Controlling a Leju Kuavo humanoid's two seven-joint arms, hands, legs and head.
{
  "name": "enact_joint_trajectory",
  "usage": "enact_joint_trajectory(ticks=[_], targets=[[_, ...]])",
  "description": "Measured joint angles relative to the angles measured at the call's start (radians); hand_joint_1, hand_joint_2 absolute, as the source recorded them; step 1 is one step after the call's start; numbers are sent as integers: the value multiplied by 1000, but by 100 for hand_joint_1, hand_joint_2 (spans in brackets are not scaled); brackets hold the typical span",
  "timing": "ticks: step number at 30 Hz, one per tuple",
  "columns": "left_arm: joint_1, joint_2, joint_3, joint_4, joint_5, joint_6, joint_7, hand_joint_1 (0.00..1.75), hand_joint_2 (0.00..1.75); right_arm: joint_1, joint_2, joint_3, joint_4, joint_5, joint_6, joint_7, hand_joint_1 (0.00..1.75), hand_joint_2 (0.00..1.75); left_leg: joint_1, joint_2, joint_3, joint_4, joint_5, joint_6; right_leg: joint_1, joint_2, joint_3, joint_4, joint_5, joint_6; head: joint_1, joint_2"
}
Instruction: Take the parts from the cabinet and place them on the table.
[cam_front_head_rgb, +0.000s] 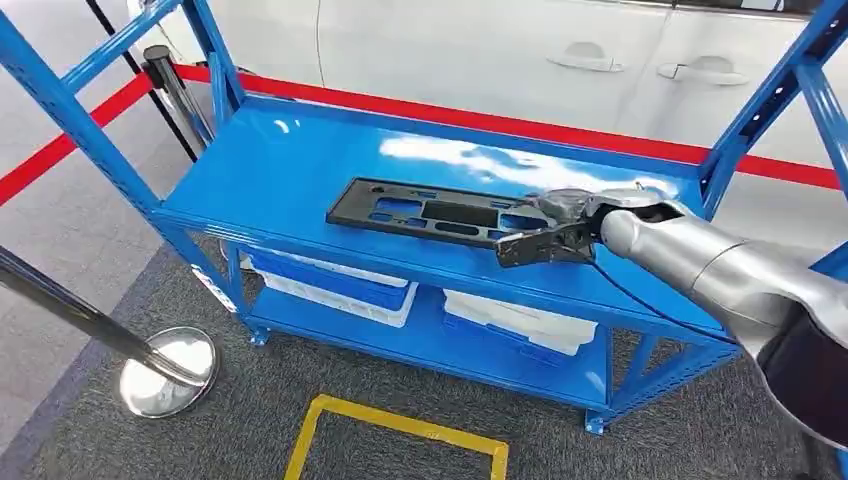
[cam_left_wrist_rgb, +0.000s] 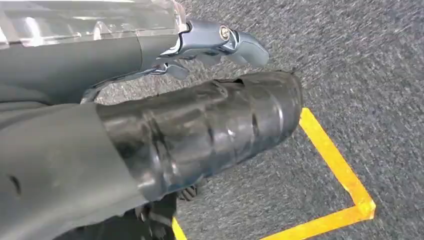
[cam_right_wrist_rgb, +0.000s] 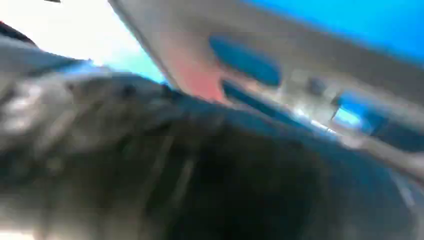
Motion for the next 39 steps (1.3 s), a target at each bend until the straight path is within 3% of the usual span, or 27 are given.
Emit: enact_joint_trajectory(ticks=[1, 2, 3, 4, 6, 8, 9, 11, 13, 14, 15, 16, 17, 19, 20, 21, 22, 23, 24, 30, 35, 39], targets=[[1, 0, 1, 0, -2, 0, 0, 0, 0, 12, 0, 0, 0, 2, -2, -2, 0, 0, 0, 0, -3, -19, 31, 1, 1, 1, 7, 2, -6, 0, 0, 0], [1, 0, 2, 0, -5, 0, 0, 0, 0, 21, 0, 0, 1, 6, -5, -6, 0, 0, 0, 0, 15, -86, 87, 4, 2, 2, 16, 5, -14, 1, 0, 0], [1, 0, 5, 0, -8, 0, 0, 0, 0, 27, 0, 0, 2, 7, -9, -9, 0, 0, 0, 0, 44, -161, 138, 8, 2, 2, 24, 7, -22, 1, 0, 0], [1, 1, 8, 0, -13, 0, 0, 0, 0, 34, 0, 0, 3, 13, -14, -15, 0, 0, -2, 0, 87, -274, 198, 16, 3, 2, 35, 9, -33, 5, 0, 0], [-1, 2, 10, 0, -14, -1, -1, 0, 0, 40, -3, 1, 11, 19, -19, -19, 0, 0, -9, -1, 110, -314, 171, 24, 9, 4, 31, 13, -40, 14, 0, 0], [0, 2, 10, 0, -15, -1, -1, 0, 0, 47, -5, 1, 12, 20, -20, -20, 0, 0, -10, -1, 108, -309, 167, 29, 7, 4, 32, 5, -41, 21, 0, 0], [0, 2, 12, 0, -15, -1, -2, 0, 0, 46, -5, 1, 13, 20, -21, -20, 0, 175, -8, -1, 113, -314, 166, 33, 8, 4, 36, 1, -42, 26, 0, 0], [1, 0, 13, 0, -16, -1, -2, 0, 0, 46, -11, -2, 14, 20, -21, -21, 0, 175, 1, 2, 138, -338, 167, 40, 7, 3, 32, 31, -64, 37, 2, 0], [-2, 0, 16, 0, -16, -1, -2, 0, 0, 47, -11, -2, 17, 22, -21, -21, 0, 175, 1, 2, 145, -338, 161, 47, 0, 3, -46, 174, -124, 47, 2, 0], [-3, 0, 16, 0, -19, -3, -2, 0, 0, 56, -13, -2, 18, 30, -20, -20, 66, 175, 1, 2, 147, -336, 157, 49, -4, 3, -98, 258, -149, 52, 1, 0], [-3, 0, 18, 0, -24, -3, -2, 0, 0, 64, -13, -2, 19, 42, -20, -21, 175, 175, 1, 1, 150, -336, 153, 49, -7, 3, -136, 307, -152, 55, 1, 0], [-2, 0, 18, 0, -25, -4, -2, 0, 0, 68, -13, -2, 19, 50, -21, -23, 175, 175, 2, 0, 154, -333, 147, 48, -12, 2, -149, 305, -128, 59, 2, 0], [1, -1, 20, 0, -27, -5, -2, 0, 0, 67, -13, -2, 19, 57, -19, -25, 175, 175, 4, 0, 160, -328, 142, 48, -18, 2, -136, 258, -83, 66, 1, 0], [0, -2, 27, 0, -27, -13, -3, 0, 0, 68, -16, -2, 20, 63, -14, -29, 175, 175, 10, 0, 168, -308, 119, 43, -35, -4, -64, 76, 36, 92, 1, 0], [0, 1, 34, 0, -27, -15, -4, 0, 0, 75, -20, -2, 22, 66, -13, -31, 175, 175, 8, -3, 165, -300, 111, 38, -35, -2, -55, 55, 14, 107, 2, 0], [-3, 4, 36, 0, -27, -14, -2, 0, 0, 71, -21, -2, 24, 66, -12, -37, 175, 175, 1, -5, 157, -282, 104, 36, -30, 1, -41, 30, 10, 102, 3, 0], [-3, 2, 36, 0, -27, -12, -2, 0, 0, 68, -19, -5, 23, 66, -14, -40, 175, 175, 0, -6, 155, -290, 107, 35, -30, 3, -44, 42, 10, 61, 0, 0], [-2, 2, 37, 0, -27, -10, 1, 0, 0, 64, -17, -5, 21, 67, -14, -40, 175, 175, -1, -5, 159, -292, 104, 33, -28, 3, -41, 39, 5, 67, 1, 0], [-3, 2, 38, 0, -27, -10, 1, 0, 0, 63, -16, -5, 21, 68, -14, -40, 166, 175, 1, -4, 165, -294, 104, 32, -25, 4, -37, 37, 5, 67, 2, 0], [-3, 0, 42, 0, -30, -16, -5, 0, 0, 47, -15, -5, 21, 74, -11, -35, 169, 175, 5, -4, 186, -305, 99, 18, -15, 4, -21, 36, -5, 53, 2, 0], [-2, 0, 43, 0, -31, -20, -11, 0, 0, 54, -16, -4, 21, 77, 1, -34, 175, 175, 7, -4, 185, -306, 102, 10, -14, 4, -22, 36, -3, 52, 2, 0], [-2, 0, 47, 0, -31, -20, -11, 0, 0, 61, -15, -4, 22, 79, 1, -34, 175, 175, 7, -4, 184, -306, 102, 10, -14, 5, -23, 36, -2, 51, 2, 0]])
